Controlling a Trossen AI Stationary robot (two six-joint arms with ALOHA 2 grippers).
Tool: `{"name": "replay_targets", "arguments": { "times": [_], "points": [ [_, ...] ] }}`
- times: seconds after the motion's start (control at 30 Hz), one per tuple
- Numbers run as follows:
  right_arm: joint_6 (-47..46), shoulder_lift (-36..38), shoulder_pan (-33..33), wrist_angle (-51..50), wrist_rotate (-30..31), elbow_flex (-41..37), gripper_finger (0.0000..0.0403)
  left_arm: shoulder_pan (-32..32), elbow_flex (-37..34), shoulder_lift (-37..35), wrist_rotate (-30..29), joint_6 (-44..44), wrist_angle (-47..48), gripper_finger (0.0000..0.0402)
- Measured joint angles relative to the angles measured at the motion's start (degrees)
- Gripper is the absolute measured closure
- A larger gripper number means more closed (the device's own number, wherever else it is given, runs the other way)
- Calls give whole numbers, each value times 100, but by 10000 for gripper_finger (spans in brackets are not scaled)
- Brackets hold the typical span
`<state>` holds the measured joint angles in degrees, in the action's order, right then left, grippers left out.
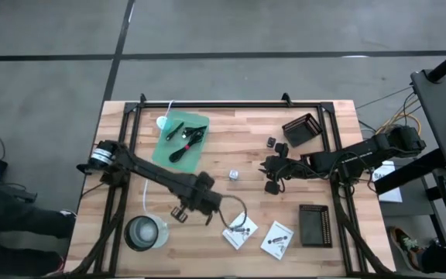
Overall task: Pick and place items into bin
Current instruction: Put the white charger cable into the green bin
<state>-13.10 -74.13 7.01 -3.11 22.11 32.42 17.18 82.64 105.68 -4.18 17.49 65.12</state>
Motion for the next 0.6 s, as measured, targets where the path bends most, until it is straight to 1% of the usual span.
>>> {"name": "replay_targets", "arguments": {
  "times": [0.13,0.2,0.4,0.6],
  "points": [
    [0,0,0,1,0,0,321,-374,281,-264,-610,133,377,380],
    [0,0,0,0,0,0,321,-630,315,-449,-737,148,456,380],
    [0,0,0,15,0,0,321,-1730,86,-1117,-772,129,436,380],
    [3,0,-1,26,0,0,321,-2937,12,-1318,-571,110,438,378]
  ]
}}
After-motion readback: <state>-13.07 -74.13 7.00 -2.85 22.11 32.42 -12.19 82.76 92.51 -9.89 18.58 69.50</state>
